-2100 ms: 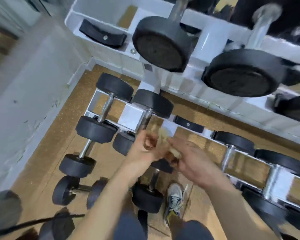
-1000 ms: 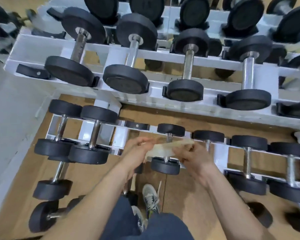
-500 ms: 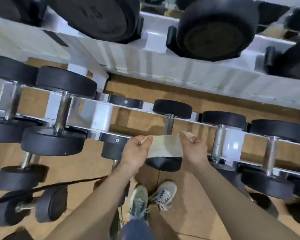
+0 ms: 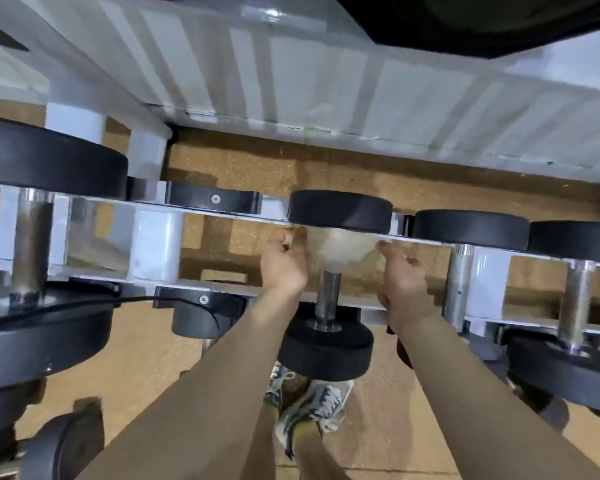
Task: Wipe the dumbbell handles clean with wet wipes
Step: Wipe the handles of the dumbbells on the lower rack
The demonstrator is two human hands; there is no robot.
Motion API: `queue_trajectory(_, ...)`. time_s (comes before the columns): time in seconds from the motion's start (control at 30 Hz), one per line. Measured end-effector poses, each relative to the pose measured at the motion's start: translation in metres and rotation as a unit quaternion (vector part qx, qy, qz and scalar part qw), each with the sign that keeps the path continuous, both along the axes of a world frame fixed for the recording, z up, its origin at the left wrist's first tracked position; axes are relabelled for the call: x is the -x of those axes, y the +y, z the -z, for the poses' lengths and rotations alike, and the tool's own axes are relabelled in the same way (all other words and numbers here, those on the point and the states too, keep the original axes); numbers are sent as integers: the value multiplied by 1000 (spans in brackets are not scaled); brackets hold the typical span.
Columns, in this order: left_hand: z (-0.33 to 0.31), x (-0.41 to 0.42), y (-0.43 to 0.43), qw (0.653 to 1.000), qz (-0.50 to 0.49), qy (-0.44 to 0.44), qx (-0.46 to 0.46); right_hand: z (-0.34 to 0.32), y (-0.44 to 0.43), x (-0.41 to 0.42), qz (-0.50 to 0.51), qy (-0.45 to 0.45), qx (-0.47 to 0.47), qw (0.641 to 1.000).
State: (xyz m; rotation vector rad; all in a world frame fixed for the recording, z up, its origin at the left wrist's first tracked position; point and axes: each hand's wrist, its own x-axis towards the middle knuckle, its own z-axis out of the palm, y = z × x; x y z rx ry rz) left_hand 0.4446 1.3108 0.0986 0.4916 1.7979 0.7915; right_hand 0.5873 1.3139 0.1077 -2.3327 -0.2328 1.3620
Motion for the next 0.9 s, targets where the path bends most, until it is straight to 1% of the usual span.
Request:
queue_trajectory(0.03, 3, 2, 2, 1000, -18, -9, 5, -5, -4, 1, -11, -31, -13, 999)
queue_trajectory(0.1, 8, 4, 5, 999, -36, -30, 17, -10, -13, 8, -41, -67, -80, 994)
queue_trajectory(0.13, 8, 4, 6, 998, -39, -38, 22, -10, -15, 12, -60, -65, -118, 989)
queue_trajectory(0.2, 10, 3, 7, 998, -35, -34, 40, -10, -12, 28, -80, -13, -167, 983)
queue_trajectory(0.23, 10, 3, 7, 998, -35, -19, 42, -8, -9, 36, -82, 14, -180, 980)
queue_trajectory(0.27, 10, 4, 5, 999, -39, 8, 26, -4, -4, 43, -97, 20, -188, 977)
queue_trajectory(0.3, 11, 6, 2, 997, -38, 62, -4, 1, 0, 48, -122, 8, -191, 974)
queue_trajectory(0.37, 13, 8, -7, 979, 13, 194, -64, 10, 2, 48, -144, 5, -198, 970)
queue_trajectory(0.4, 11, 7, -12, 971, 62, 215, -84, 11, 2, 45, -130, 33, -202, 970)
queue_trajectory(0.47, 8, -5, -13, 971, 156, 162, -80, 18, -2, 35, -123, 94, -194, 969)
queue_trajectory(0.53, 8, -19, -8, 970, 206, 120, -53, 23, -8, 24, -182, 98, -174, 963)
queue_trajectory(0.57, 7, -25, -5, 966, 218, 128, -47, 24, -9, 21, -226, 94, -173, 954)
queue_trajectory(0.6, 6, -29, -4, 959, 231, 155, -48, 24, -10, 17, -268, 86, -172, 944)
queue_trajectory(0.67, 3, -33, -9, 930, 274, 240, -57, 19, -11, 5, -370, 61, -153, 914)
queue_trajectory(0.7, 1, -30, -16, 913, 298, 274, -56, 13, -11, 1, -433, 37, -127, 891)
queue_trajectory(0.77, -5, -22, -32, 883, 357, 303, -21, 1, -14, -5, -535, -51, -110, 836)
queue_trajectory(0.8, -6, -20, -40, 869, 388, 308, 6, -6, -16, -8, -547, -103, -120, 822)
queue_trajectory(0.83, -5, -19, -47, 853, 416, 313, 33, -14, -18, -9, -537, -143, -137, 820)
queue_trajectory(0.87, -6, -18, -53, 838, 439, 318, 59, -20, -20, -7, -525, -167, -164, 819)
queue_trajectory(0.9, -7, -17, -58, 827, 453, 325, 78, -25, -23, -5, -530, -166, -183, 811)
